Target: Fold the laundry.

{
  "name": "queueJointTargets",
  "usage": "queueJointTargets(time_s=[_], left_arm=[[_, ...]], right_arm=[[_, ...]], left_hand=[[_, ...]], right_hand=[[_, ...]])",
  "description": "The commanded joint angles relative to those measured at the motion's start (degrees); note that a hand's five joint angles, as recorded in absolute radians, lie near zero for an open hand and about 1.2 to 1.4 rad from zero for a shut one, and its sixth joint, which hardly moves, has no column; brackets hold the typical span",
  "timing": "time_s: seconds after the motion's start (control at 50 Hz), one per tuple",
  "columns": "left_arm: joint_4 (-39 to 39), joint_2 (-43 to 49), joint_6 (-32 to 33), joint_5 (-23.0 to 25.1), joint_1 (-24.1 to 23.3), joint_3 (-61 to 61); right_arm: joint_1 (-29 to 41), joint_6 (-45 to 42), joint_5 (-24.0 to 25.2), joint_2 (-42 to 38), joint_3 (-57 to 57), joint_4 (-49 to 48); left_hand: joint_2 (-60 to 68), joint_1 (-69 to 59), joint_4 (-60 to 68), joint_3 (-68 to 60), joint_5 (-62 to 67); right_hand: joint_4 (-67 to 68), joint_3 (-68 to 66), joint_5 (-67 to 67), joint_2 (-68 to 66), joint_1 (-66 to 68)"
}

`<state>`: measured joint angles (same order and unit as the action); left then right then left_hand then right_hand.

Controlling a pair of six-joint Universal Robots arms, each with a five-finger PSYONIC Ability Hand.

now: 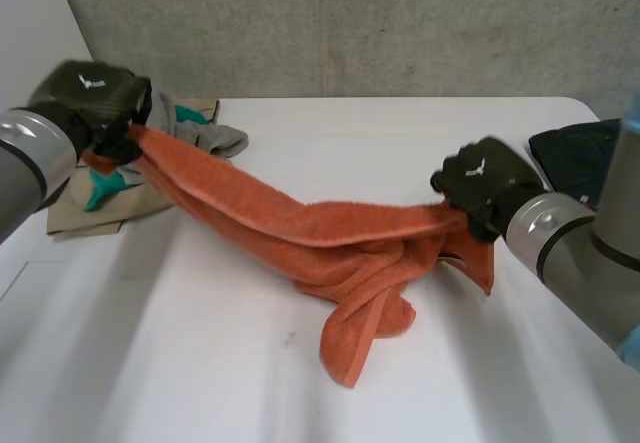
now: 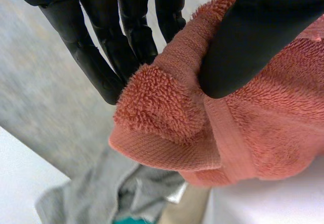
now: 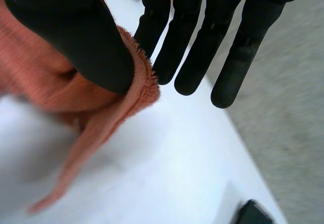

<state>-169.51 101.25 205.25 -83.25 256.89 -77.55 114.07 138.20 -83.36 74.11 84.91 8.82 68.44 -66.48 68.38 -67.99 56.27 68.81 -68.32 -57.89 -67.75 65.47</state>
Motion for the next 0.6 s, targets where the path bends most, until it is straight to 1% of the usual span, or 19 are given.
queueJointTargets(time_s=[0.02,0.06,0.08,0.1,0.14,0.16,0.22,0.24,0.28,0.3,0.32,0.38,0.46,0.48,0.54,0.56,0.6], left_arm=[[0.8,18.0,3.0,-5.4,0.2,12.3],[1.4,22.0,3.2,-6.6,0.1,17.6],[2.2,24.9,3.2,-7.2,0.0,23.3],[2.3,26.1,3.1,-7.1,-0.1,26.4],[2.6,27.2,2.5,-6.3,-0.6,32.8],[2.1,27.3,1.1,-4.9,-1.0,38.6],[-1.0,27.2,-2.6,-3.2,-1.2,46.7],[-4.5,26.9,-5.8,-3.2,-1.0,51.1],[-7.9,25.9,-9.8,-4.5,-0.7,54.6],[-9.5,25.5,-12.0,-5.8,-0.6,55.8],[-11.1,24.6,-15.0,-7.8,-0.6,57.0],[-11.9,23.5,-17.7,-9.2,-0.7,56.9],[-11.9,22.3,-17.9,-7.0,-0.9,53.5],[-12.2,21.9,-18.0,-6.1,-0.7,50.4],[-12.4,20.7,-18.0,-5.1,-0.3,44.8],[-12.9,20.0,-17.7,-4.7,0.0,40.8],[-13.7,19.5,-17.7,-4.5,0.5,36.8]], right_arm=[[-0.7,0.2,-0.8,-11.1,-6.9,-0.8],[-0.9,0.9,-2.1,-13.5,-10.3,-2.2],[-1.0,1.4,-2.7,-14.4,-12.3,-3.2],[-1.1,2.5,-4.2,-16.3,-16.5,-6.0],[-1.3,3.7,-5.8,-17.9,-21.3,-9.9],[-1.6,4.8,-7.6,-19.1,-26.1,-15.1],[-2.1,6.7,-10.3,-19.8,-32.0,-23.6],[-2.3,7.9,-12.0,-19.6,-34.4,-29.3],[-2.4,8.8,-13.1,-18.9,-35.8,-34.7],[-2.4,9.1,-13.6,-18.5,-36.2,-36.8],[-2.4,9.6,-13.9,-17.3,-36.4,-41.1],[-2.3,10.1,-13.8,-15.1,-35.2,-44.1],[-2.0,11.0,-11.9,-11.1,-31.3,-44.2],[-1.8,11.4,-10.5,-9.9,-28.9,-44.0],[-1.7,12.3,-8.5,-8.1,-24.5,-43.7],[-1.8,12.4,-7.5,-6.9,-21.3,-43.6],[-2.1,12.6,-6.6,-5.5,-17.8,-43.4]], left_hand=[[11.6,-13.5,11.6,-12.0,13.7],[11.6,-13.5,11.6,-12.0,13.7],[11.6,-13.5,11.6,-12.0,13.7],[11.6,-13.5,11.6,-12.0,13.7],[11.6,-13.5,11.6,-12.0,13.7],[11.6,-13.5,11.6,-12.0,13.7],[11.6,-13.5,11.6,-12.0,13.7],[11.6,-13.5,11.6,-12.0,13.7],[11.6,-13.5,11.6,-12.0,13.7],[11.6,-13.5,11.6,-12.0,13.7],[11.6,-13.5,11.6,-12.0,13.7],[11.6,-13.5,11.6,-12.0,13.7],[11.6,-13.5,11.6,-12.0,13.7],[11.6,-13.5,11.6,-12.0,13.7],[11.6,-13.5,11.6,-12.0,13.7],[11.6,-13.5,11.6,-12.0,13.7],[11.6,-13.5,11.6,-12.0,13.7]], right_hand=[[11.2,-11.7,-12.1,-12.2,14.5],[11.2,-11.7,-12.1,-12.2,14.5],[11.2,-11.7,-12.1,-12.2,14.5],[11.2,-11.7,-12.1,-12.2,14.5],[11.2,-11.7,-12.1,-12.2,14.5],[11.2,-11.7,-12.1,-12.2,14.5],[11.2,-11.7,-12.1,-12.2,14.5],[11.2,-11.7,-12.1,-12.2,14.5],[11.2,-11.7,-12.1,-12.2,14.5],[11.2,-11.7,-12.1,-12.2,14.5],[11.2,-11.7,-12.1,-12.2,14.5],[11.2,-11.7,-12.1,-12.2,14.5],[11.2,-11.7,-12.1,-12.2,14.5],[11.2,-11.7,-12.1,-12.2,14.5],[11.2,-11.7,-12.1,-12.2,14.5],[11.2,-11.7,-12.1,-12.2,14.5],[11.2,-11.7,-12.1,-12.2,14.5]])
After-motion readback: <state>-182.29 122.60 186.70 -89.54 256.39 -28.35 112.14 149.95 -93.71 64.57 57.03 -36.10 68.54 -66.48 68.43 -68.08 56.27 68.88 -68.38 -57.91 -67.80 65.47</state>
